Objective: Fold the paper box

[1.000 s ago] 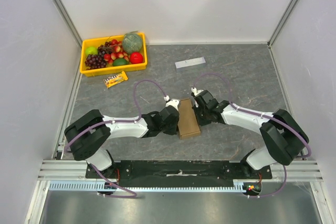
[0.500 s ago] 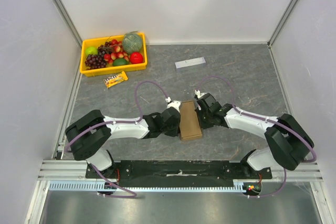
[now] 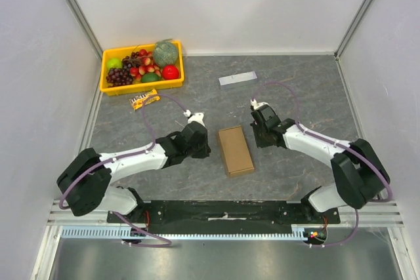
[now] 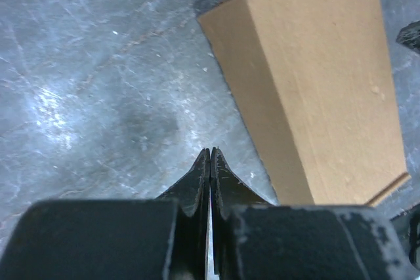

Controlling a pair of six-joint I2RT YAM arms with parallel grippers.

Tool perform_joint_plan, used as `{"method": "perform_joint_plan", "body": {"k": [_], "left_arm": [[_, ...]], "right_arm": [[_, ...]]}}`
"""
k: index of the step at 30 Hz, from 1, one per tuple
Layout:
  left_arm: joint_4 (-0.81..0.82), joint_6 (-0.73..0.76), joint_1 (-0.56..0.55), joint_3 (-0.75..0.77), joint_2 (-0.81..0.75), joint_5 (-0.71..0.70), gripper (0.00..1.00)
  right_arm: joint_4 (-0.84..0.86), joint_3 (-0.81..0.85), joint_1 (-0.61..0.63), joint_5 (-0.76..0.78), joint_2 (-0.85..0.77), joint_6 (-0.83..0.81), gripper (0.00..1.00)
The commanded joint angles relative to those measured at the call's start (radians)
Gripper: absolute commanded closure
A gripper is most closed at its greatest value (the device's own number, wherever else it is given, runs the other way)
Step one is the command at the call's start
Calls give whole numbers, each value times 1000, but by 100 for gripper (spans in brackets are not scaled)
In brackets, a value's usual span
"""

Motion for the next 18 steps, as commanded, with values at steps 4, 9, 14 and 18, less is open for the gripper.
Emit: {"method": "perform_joint_plan", "body": {"k": [4, 9, 14, 18], "left_arm": [[39, 79, 97, 71, 95, 25, 98], [58, 117, 122, 132, 193, 39, 98], [62, 144, 130, 194, 304, 76, 98], [73, 145, 130, 212, 356, 93, 98]], "right_arm": [[93, 137, -73, -72, 137, -101, 85], [107, 197, -96, -135, 235, -127, 86], [112, 226, -94, -178, 292, -147, 85], [124, 222, -94, -265, 316, -159, 85]]}}
